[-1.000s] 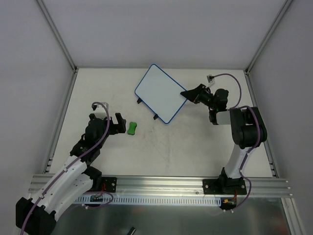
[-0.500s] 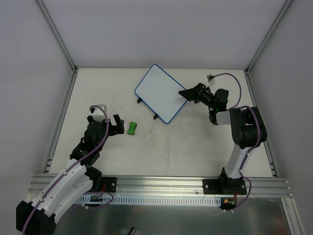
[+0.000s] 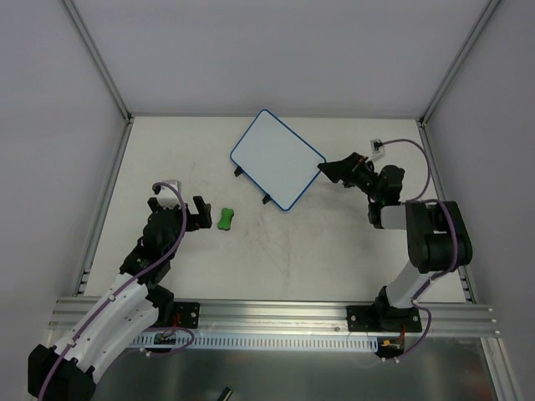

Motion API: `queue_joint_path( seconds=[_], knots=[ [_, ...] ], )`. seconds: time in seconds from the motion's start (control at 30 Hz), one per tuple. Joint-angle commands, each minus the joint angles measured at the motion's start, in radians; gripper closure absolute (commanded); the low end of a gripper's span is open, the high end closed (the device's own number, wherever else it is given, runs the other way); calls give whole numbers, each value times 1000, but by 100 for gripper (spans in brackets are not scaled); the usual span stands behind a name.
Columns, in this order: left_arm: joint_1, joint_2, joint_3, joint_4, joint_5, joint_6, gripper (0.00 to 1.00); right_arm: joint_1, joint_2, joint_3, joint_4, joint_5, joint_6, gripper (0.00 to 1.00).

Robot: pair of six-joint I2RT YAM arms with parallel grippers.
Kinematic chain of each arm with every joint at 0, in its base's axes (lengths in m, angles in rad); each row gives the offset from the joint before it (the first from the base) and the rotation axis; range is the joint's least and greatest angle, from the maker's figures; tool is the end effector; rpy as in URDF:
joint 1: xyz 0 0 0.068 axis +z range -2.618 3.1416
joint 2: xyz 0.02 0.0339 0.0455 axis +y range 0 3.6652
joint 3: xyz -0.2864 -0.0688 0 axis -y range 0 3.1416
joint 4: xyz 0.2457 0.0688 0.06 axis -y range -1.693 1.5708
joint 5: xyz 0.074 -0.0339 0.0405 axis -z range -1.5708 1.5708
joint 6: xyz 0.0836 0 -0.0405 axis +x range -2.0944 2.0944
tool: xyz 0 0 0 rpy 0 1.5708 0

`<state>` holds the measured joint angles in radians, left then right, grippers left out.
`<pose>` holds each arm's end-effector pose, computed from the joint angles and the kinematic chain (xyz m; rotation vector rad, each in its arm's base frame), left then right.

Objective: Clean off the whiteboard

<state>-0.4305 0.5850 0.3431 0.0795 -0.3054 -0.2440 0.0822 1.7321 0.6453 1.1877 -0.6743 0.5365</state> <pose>0.1794 -0.0547 0.2462 -0.0636 1.7301 -0.2332 0.3665 0.0826 0.2207 -0.2240 1.5578 0.9842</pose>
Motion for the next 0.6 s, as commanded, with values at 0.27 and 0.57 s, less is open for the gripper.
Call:
queue_joint_path(
  seconds=[0.27,0.57],
  knots=[
    [4,-62,-35,71,-31,35,1,-48,-446,-164,-299,174,-281,1],
    [3,-70,-53,72,-63,51,1,-67,-836,-147,-888,455,-477,1]
  ],
)
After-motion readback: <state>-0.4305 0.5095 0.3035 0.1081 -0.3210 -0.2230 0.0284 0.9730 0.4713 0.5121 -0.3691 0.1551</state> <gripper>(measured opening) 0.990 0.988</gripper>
